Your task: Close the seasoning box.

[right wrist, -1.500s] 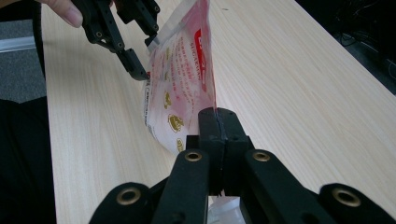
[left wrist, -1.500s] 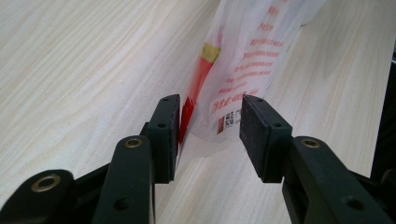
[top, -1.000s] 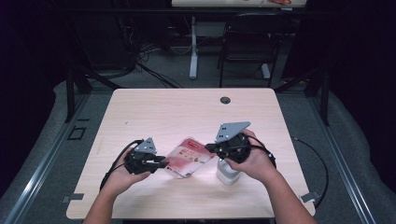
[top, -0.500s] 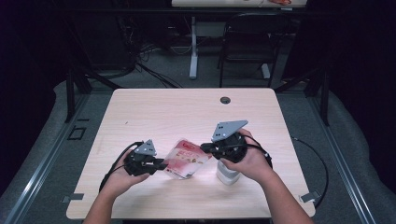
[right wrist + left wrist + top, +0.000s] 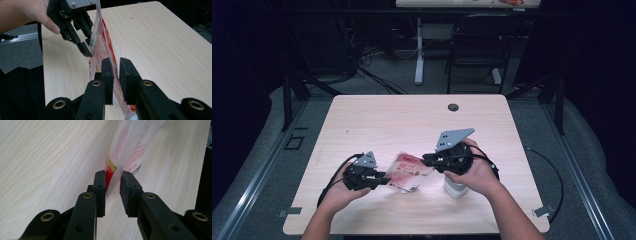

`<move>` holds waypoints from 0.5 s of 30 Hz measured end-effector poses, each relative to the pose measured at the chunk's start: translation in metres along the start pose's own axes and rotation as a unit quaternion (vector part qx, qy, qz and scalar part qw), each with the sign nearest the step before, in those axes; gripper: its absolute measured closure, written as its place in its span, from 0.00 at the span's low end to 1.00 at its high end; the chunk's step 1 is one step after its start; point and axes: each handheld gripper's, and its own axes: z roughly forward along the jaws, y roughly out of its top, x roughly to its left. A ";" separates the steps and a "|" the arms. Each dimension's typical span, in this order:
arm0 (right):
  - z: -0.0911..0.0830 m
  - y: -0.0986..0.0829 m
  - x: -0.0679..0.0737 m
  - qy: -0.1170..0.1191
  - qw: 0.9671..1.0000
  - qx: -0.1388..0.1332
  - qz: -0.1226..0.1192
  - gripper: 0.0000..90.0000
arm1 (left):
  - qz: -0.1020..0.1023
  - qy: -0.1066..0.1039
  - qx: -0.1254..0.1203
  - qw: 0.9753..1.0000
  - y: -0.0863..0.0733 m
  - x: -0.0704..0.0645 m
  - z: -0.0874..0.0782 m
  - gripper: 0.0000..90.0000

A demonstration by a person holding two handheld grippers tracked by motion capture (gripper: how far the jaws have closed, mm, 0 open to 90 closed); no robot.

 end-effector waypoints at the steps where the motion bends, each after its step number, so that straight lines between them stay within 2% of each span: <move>1: 0.001 0.001 0.000 0.001 1.000 0.000 -0.001 0.91 | -0.002 0.001 -0.002 1.000 0.000 0.000 -0.001 0.83; 5: 0.003 0.005 0.003 0.001 1.000 -0.001 -0.006 0.91 | -0.003 -0.007 -0.020 1.000 0.000 -0.002 -0.009 0.81; 11: 0.012 0.015 0.008 0.009 1.000 -0.002 -0.017 0.91 | -0.001 0.000 -0.031 1.000 0.000 -0.003 -0.019 0.76; 15: 0.019 0.021 0.012 0.013 1.000 -0.004 -0.020 0.87 | -0.005 -0.006 -0.031 0.999 -0.002 -0.001 -0.021 0.71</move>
